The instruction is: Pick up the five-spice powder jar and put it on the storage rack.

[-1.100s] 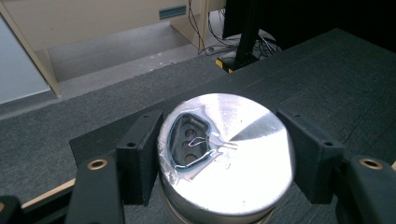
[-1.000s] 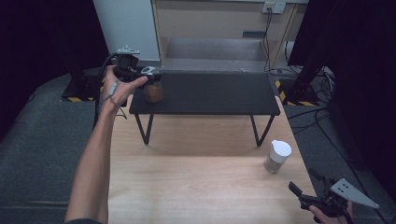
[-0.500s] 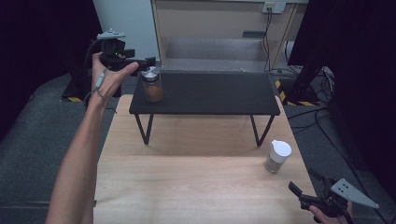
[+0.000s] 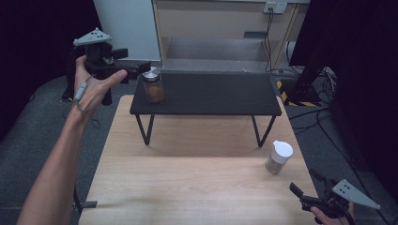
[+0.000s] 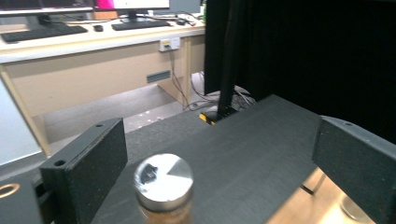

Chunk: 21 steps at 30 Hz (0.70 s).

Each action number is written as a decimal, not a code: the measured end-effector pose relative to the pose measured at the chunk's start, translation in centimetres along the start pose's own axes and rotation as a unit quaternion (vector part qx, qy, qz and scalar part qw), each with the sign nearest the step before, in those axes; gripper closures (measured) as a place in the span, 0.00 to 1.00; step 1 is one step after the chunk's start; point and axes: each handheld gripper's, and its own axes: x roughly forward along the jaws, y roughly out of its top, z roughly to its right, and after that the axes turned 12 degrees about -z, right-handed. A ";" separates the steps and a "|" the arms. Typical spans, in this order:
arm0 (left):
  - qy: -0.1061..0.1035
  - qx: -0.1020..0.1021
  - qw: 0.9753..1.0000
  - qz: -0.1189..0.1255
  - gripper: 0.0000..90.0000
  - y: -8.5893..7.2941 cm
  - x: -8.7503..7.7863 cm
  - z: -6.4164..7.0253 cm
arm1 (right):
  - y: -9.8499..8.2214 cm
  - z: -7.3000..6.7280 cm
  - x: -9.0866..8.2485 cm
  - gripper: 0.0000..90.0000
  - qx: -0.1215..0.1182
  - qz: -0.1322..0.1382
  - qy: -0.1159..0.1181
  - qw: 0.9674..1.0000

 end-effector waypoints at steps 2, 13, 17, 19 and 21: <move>-0.001 0.011 1.000 -0.002 0.02 -0.6 -0.3 0.4 | 0.0 0.0 0.0 0.03 -0.001 0.000 -0.001 1.000; -0.020 0.060 0.998 -0.005 0.02 -6.2 -1.4 2.5 | 0.1 -0.2 0.0 0.03 -0.003 -0.002 -0.004 1.000; -0.020 0.076 0.997 -0.014 0.02 -8.1 -1.5 3.5 | 0.2 -0.3 0.0 0.03 -0.005 -0.004 -0.006 1.000; -0.017 0.082 0.996 -0.016 0.02 -8.6 -1.6 3.8 | 0.2 -0.3 0.0 0.03 -0.007 -0.004 -0.006 1.000; -0.036 0.072 0.997 -0.004 0.02 -10.3 -1.6 4.0 | 0.2 -0.4 0.0 0.03 -0.008 -0.004 -0.006 1.000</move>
